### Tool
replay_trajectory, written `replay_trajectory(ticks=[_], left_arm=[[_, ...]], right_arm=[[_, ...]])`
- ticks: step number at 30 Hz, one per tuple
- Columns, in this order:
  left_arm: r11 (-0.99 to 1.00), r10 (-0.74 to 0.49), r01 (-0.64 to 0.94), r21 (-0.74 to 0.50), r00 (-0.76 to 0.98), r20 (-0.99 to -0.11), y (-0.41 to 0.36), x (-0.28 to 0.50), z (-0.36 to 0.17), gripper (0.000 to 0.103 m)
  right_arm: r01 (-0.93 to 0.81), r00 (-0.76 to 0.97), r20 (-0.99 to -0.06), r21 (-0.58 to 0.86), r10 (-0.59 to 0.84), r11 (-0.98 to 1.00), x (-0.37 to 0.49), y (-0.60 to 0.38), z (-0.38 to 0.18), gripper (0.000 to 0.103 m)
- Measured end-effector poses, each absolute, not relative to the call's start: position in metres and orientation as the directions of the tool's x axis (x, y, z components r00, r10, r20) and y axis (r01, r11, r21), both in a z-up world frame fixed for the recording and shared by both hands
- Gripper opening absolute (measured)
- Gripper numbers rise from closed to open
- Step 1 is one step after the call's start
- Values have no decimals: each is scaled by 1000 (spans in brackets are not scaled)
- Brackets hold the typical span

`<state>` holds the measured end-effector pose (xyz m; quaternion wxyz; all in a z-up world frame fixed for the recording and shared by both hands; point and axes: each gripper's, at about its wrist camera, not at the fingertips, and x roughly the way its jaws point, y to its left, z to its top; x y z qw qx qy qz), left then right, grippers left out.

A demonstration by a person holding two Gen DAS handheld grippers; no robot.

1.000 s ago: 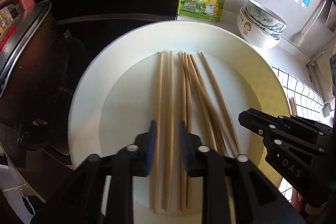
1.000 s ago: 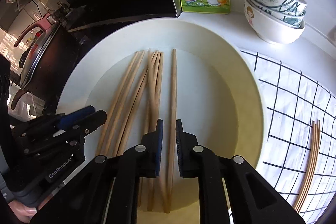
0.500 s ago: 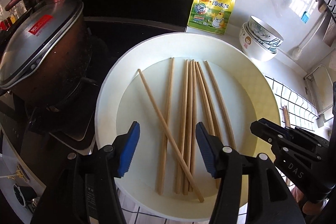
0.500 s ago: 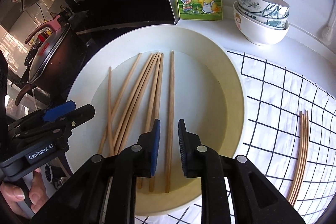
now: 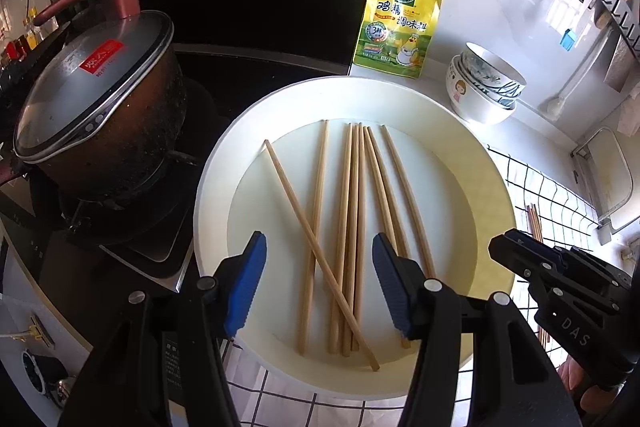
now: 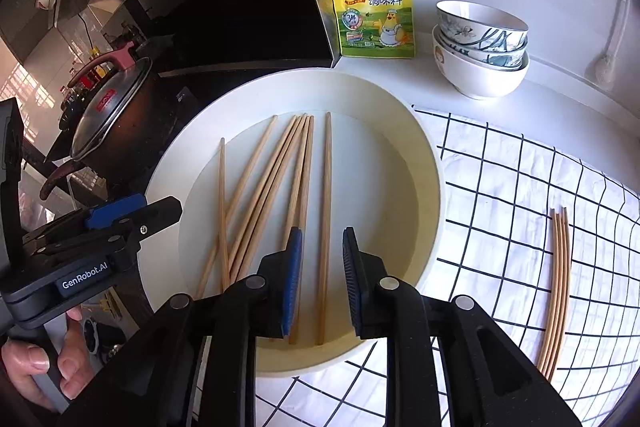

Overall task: Organize utensils
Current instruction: 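Move both open tools back over the chopstick bundle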

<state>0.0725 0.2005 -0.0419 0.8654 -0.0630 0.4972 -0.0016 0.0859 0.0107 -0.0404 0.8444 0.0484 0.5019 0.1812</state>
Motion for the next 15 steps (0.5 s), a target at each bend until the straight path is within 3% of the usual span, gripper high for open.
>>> replay_trajectory(ticks=[15], left_arm=[[995,-82,-12,-103,517,-852,167,61,-33,60]], right_arm=[[-209,470,-814,272,341,939,66,-28,-29,23]])
